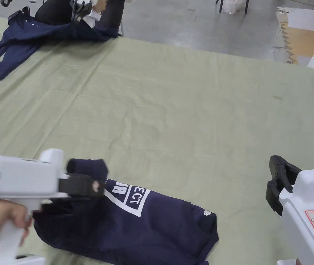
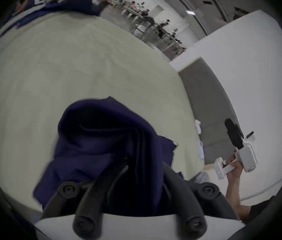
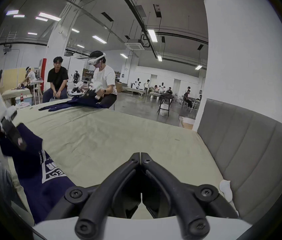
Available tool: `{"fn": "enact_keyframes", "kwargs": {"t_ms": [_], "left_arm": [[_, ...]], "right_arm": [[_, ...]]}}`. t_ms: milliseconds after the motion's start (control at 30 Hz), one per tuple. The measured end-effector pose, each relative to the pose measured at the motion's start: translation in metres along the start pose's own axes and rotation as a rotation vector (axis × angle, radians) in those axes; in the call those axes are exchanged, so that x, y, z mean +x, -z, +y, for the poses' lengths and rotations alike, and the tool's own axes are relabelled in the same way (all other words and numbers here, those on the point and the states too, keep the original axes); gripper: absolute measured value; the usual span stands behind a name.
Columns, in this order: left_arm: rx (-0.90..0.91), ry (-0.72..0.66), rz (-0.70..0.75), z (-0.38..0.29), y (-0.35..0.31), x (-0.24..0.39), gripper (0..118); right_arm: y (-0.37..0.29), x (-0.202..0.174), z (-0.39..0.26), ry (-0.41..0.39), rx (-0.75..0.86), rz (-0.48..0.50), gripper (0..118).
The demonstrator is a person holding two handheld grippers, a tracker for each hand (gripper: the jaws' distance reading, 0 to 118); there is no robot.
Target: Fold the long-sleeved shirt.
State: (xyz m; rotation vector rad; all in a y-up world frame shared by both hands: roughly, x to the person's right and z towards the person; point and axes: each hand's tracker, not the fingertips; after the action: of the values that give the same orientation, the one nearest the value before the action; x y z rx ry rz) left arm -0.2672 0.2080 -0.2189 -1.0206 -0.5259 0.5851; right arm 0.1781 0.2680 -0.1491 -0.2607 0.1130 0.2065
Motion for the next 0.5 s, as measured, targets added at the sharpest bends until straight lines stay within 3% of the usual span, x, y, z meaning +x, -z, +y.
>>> {"fn": "enact_keyframes", "kwargs": {"t_ms": [200, 333, 367, 400, 467, 500], "left_arm": [[-0.125, -0.055, -0.025, -0.045, 0.11, 0.056, 15], [-0.165, -0.103, -0.1, -0.064, 0.145, 0.082, 16], [-0.171, -0.102, -0.108, -0.067, 0.149, 0.09, 21], [-0.162, -0.073, -0.088, -0.067, 0.149, 0.097, 41], [-0.142, 0.056, -0.127, -0.067, 0.137, 0.112, 93], [-0.106, 0.07, -0.147, -0.066, 0.123, 0.115, 110]], "right_arm": [[-0.015, 0.011, -0.008, 0.007, -0.003, -0.024, 0], [-0.018, 0.018, -0.017, 0.032, -0.023, -0.042, 0], [-0.018, 0.019, -0.018, 0.034, -0.027, -0.038, 0], [-0.018, 0.019, -0.021, 0.037, -0.03, -0.04, 0], [-0.018, 0.019, -0.022, 0.043, -0.034, -0.047, 0], [-0.019, 0.019, -0.022, 0.045, -0.032, -0.045, 0]]}}
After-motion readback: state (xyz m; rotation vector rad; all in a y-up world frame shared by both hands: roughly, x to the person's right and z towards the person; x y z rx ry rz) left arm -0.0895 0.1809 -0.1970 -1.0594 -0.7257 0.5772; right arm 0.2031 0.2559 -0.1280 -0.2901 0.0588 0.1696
